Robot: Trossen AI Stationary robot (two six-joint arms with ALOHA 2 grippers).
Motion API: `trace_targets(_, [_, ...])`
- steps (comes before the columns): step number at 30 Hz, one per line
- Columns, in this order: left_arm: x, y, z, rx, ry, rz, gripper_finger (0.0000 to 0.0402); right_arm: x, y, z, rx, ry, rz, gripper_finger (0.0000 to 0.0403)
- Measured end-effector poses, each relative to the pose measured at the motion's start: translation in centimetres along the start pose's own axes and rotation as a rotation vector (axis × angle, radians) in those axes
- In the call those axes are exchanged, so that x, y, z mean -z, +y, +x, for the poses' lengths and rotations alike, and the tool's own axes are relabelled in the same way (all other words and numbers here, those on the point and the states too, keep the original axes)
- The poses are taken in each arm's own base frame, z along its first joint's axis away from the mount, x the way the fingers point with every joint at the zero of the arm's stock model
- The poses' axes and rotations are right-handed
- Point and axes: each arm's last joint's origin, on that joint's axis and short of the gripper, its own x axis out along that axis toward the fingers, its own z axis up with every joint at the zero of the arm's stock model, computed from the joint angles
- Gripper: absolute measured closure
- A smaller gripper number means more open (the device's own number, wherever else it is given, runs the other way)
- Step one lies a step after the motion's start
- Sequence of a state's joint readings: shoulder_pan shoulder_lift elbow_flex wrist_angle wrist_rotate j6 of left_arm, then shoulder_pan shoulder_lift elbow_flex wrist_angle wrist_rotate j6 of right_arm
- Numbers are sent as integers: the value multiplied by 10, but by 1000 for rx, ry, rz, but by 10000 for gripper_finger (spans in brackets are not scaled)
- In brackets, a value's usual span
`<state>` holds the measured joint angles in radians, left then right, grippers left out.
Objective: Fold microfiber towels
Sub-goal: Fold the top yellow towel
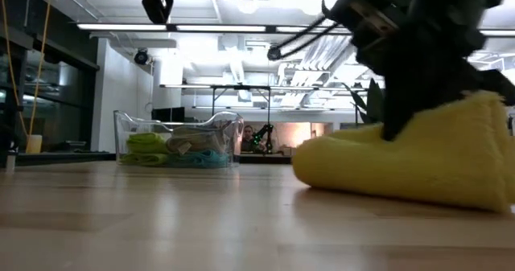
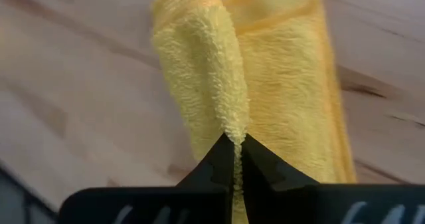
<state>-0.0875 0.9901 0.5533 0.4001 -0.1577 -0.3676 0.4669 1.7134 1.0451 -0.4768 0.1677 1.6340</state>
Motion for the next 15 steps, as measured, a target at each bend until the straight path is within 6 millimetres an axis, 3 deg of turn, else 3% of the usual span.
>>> trace_targets(9, [8,3,0,-31,80,11,402,4,-19,-3,194,-14,16,403])
trace_targets(15, [8,3,0,-35,86,-8,401,-2,-28,-4,293,57,-78,403])
